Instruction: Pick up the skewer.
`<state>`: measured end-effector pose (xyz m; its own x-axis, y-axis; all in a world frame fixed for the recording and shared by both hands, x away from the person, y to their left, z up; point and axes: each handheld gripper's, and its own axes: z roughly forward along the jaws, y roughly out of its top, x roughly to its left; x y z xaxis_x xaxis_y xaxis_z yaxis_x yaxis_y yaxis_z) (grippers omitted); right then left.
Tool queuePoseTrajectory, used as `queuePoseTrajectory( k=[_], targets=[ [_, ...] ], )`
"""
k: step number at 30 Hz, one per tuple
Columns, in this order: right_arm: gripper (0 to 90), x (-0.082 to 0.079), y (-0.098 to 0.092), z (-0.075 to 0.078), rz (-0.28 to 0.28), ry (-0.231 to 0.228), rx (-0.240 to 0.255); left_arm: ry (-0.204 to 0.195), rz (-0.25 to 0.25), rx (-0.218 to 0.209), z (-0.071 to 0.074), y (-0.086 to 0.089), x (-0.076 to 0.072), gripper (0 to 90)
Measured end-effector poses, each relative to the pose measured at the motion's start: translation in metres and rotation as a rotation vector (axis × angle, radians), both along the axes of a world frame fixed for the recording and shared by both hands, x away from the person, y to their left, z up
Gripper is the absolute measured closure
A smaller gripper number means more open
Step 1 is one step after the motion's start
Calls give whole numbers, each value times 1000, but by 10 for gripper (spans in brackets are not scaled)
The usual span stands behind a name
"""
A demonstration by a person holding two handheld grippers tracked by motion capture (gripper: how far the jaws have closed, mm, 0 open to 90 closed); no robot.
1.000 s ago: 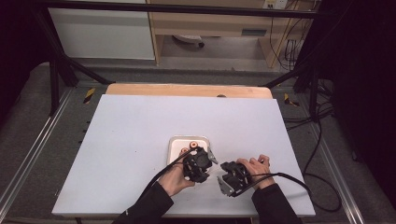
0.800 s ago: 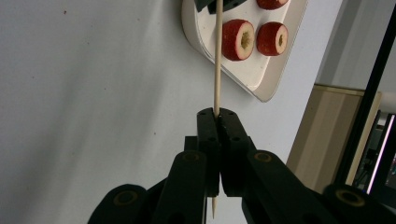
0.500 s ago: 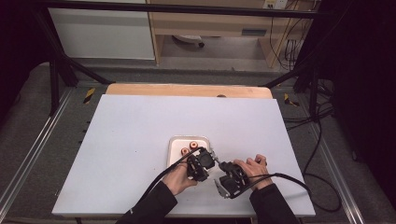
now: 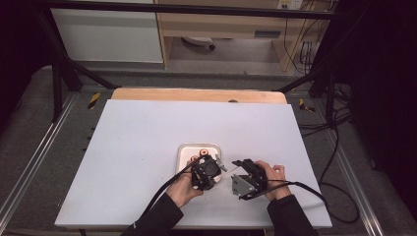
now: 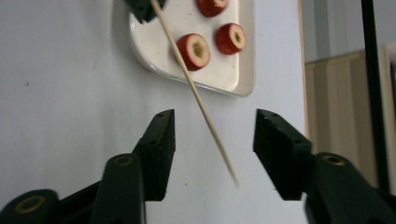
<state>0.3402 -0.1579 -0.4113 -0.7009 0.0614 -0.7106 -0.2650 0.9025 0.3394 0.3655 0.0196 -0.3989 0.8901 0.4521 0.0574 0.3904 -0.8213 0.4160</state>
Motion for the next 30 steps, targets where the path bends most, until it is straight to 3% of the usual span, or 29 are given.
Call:
queuePoseTrajectory(
  k=[3,4,5,7,8,9,11,12,13,14,15,17,21,22,23,27,30],
  targets=[
    [335,3,-10,2,-94,63,125,-6,21,-21,-1,7,-1,882],
    [335,3,-10,2,-94,63,125,-11,33,-36,-1,10,-1,882],
    [278,4,-17,2,-161,120,218,-17,48,-48,-1,13,-2,881],
    [254,7,-23,2,-211,178,284,-33,70,-82,-1,18,-5,881],
    [254,7,-23,2,-211,178,284,-38,79,-98,-1,21,-6,881],
    [227,8,-29,1,-248,227,337,-41,91,-118,0,23,-8,881],
    [190,11,-33,-1,-289,283,379,-71,130,-189,1,33,-13,881],
    [185,12,-36,-2,-307,313,405,-71,130,-189,1,33,-13,880],
    [185,12,-36,-2,-307,313,405,-89,148,-209,1,36,-15,880],
    [159,13,-40,-3,-354,373,458,-96,171,-240,0,41,-18,881],
    [141,14,-42,-4,-370,391,471,-117,197,-267,-1,47,-22,880],
    [117,16,-45,-6,-402,445,513,-132,205,-276,-1,50,-24,880],
    [72,20,-51,-9,-463,554,576,-167,266,-374,-10,65,-36,880],
    [72,20,-51,-9,-463,554,576,-167,266,-374,-10,65,-36,880],
    [48,22,-52,-11,-488,601,581,-168,297,-418,-15,71,-40,880],
    [13,22,-49,-15,-509,641,553,-189,339,-471,-24,81,-48,880],
    [7,21,-47,-16,-497,659,550,-193,354,-487,-28,85,-52,880]
  ],
)
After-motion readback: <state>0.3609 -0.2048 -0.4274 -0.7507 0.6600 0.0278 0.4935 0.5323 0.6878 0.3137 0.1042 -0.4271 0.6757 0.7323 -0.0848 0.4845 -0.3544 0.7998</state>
